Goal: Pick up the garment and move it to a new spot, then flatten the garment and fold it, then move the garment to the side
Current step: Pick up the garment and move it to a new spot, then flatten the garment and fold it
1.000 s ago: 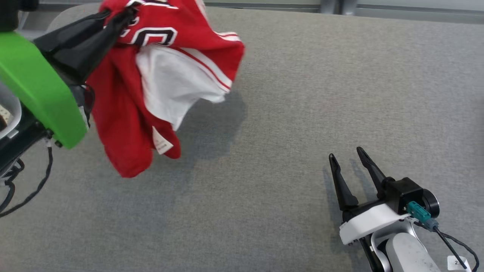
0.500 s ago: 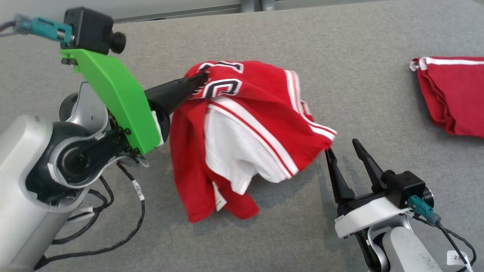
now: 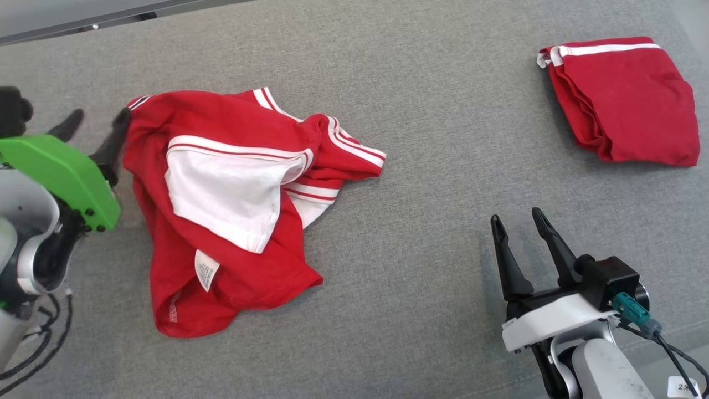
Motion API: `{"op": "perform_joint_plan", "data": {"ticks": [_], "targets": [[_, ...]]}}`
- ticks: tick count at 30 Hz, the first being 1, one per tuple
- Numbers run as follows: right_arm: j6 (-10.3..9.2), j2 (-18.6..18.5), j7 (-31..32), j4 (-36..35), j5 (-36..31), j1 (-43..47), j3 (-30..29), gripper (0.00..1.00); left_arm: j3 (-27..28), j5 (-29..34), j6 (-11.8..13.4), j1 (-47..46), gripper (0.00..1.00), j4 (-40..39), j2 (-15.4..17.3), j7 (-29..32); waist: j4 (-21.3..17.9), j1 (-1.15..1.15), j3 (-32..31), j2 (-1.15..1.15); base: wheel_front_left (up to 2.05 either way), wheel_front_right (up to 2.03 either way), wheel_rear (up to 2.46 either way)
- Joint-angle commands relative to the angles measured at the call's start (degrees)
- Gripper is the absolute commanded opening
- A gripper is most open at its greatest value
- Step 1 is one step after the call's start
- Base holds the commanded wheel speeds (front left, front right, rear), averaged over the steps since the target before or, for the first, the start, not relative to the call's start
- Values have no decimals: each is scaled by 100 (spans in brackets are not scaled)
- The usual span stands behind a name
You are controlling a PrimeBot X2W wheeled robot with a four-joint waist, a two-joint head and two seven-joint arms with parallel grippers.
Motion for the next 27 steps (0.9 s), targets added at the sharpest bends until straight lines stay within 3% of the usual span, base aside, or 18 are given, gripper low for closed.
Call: {"op": "perform_joint_plan", "data": {"ticks": [1,2,6,12,20,27], "targets": [[-4,-2,-18,-38,-30,23,12,100,-17,246,103,74,100,-84,199,-122,90,0,-33,14,0,0,0],[-4,-3,-18,-50,-45,21,17,100,-48,457,252,142,100,-227,295,-270,129,0,-38,14,0,0,0],[-5,-10,-18,-71,-74,-18,15,100,-146,789,700,452,100,-1062,168,-659,303,0,-17,14,0,0,0],[-4,-11,-18,-46,-158,-150,52,100,-897,1330,1039,470,100,-1855,-527,-603,427,0,61,14,0,0,0],[-4,-7,-18,-33,-134,-177,93,100,-1620,1741,833,71,100,-1351,-1098,-274,262,0,191,14,0,0,0],[-4,-8,-17,2,-26,-92,144,100,-1896,1911,718,-178,100,-1013,-1207,-51,86,0,167,14,0,0,0]]}}
